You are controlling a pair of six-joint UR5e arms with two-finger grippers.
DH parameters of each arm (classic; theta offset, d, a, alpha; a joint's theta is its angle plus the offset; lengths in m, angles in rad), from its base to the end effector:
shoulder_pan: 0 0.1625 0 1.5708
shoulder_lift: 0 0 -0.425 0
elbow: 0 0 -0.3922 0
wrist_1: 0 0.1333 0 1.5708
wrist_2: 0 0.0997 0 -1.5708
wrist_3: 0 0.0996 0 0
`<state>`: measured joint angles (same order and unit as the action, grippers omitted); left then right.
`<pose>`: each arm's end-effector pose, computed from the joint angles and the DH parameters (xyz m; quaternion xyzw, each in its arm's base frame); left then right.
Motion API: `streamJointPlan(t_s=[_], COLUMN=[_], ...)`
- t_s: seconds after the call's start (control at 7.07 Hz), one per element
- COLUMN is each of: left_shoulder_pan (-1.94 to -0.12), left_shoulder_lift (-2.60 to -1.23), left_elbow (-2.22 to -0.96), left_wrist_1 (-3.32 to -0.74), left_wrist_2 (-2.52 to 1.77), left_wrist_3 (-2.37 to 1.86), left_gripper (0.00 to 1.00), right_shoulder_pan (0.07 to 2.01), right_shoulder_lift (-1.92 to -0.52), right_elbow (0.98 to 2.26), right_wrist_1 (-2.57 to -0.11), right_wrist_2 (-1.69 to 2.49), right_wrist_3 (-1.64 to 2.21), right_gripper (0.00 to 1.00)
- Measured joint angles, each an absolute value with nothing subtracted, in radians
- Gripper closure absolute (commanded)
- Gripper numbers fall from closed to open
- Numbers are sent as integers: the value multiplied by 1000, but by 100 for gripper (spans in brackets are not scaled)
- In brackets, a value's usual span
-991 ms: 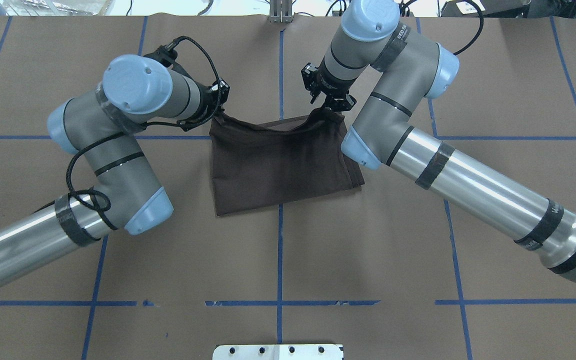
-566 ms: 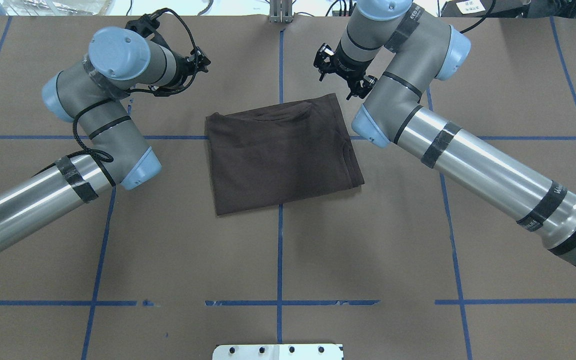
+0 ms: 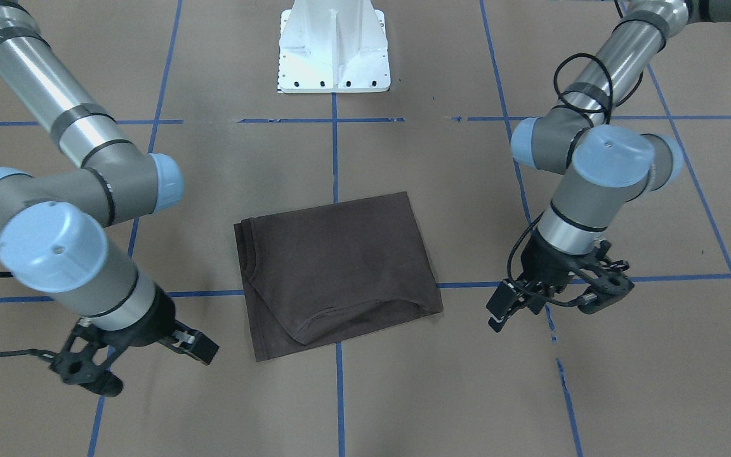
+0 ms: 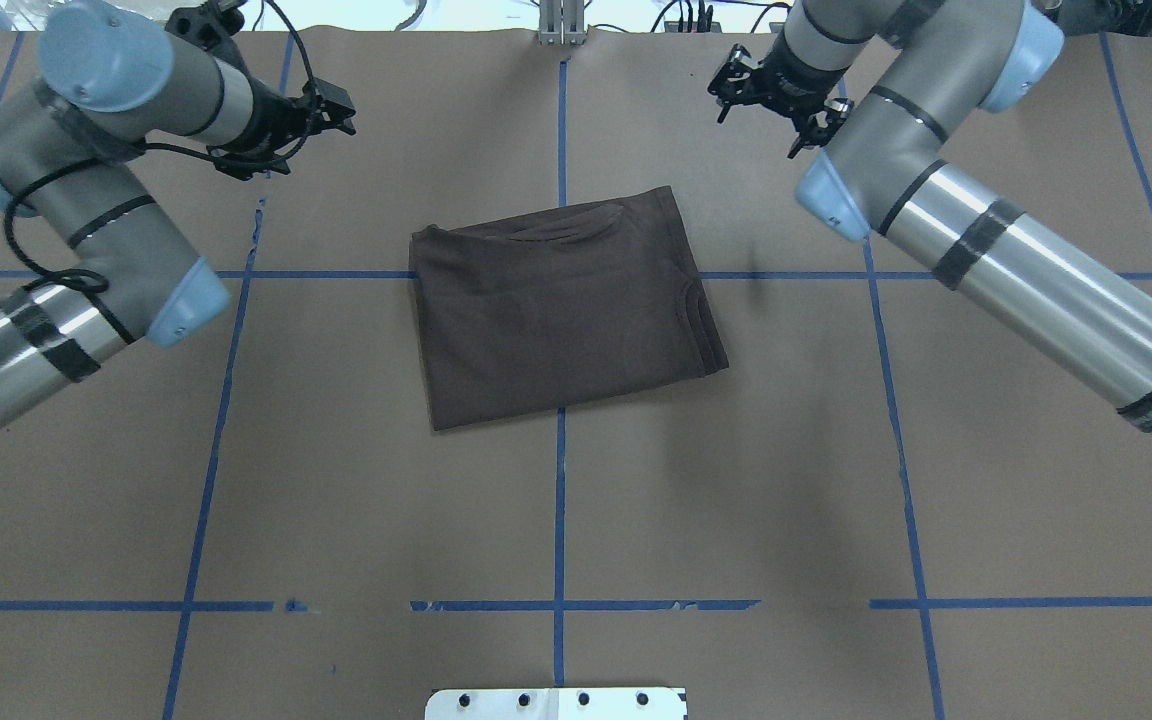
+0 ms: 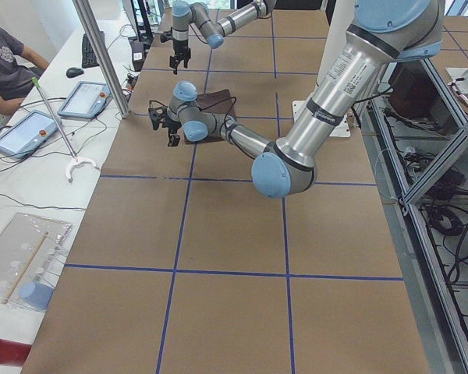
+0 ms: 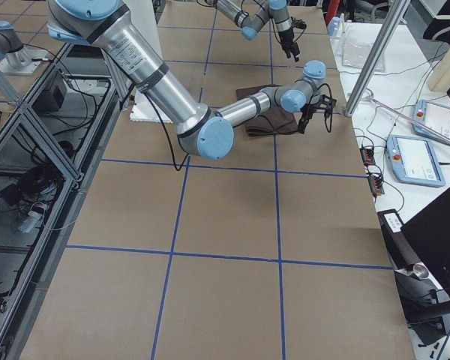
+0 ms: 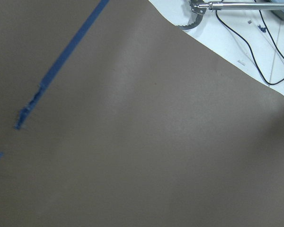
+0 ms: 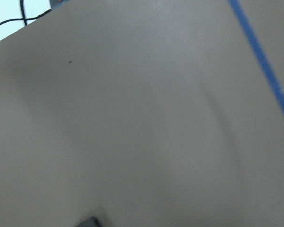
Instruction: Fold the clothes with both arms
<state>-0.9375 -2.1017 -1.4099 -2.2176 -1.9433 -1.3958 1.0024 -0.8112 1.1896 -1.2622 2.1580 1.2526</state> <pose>0.3432 -0.6315 0.3512 0.1152 0.4917 -0.2357 0.8303 -0.3577 -0.7051 0.3267 -0.0175 -0.4217 0.2105 0.8818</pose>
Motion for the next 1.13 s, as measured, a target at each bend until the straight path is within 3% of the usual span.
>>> streamJointPlan(t_s=[0.28, 0.57, 0.85, 1.13], left_shoulder_pan=[-1073, -1236, -1409, -1470], left_shoulder_lift=[-1861, -1650, -1539, -1474], left_elbow=[-1589, -1675, -1698, -1732], left_wrist_1=[-2197, -2154, -2066, -1994], left_wrist_2=[-2059, -2123, -2186, -2219], left_wrist_3=[-1082, -678, -274, -136], left_gripper=[0, 0, 0, 0], right_shoulder_pan=[1149, 1298, 1461, 1552], right_shoulder_lift=[-1013, -1237, -1404, -1509], right_elbow=[1335, 1425, 1450, 1465], right_wrist_1=[-1378, -1408, -1415, -1405], right_wrist_2=[2188, 2236, 2327, 2346], right_wrist_3=[853, 512, 218, 89], right_gripper=[0, 0, 0, 0])
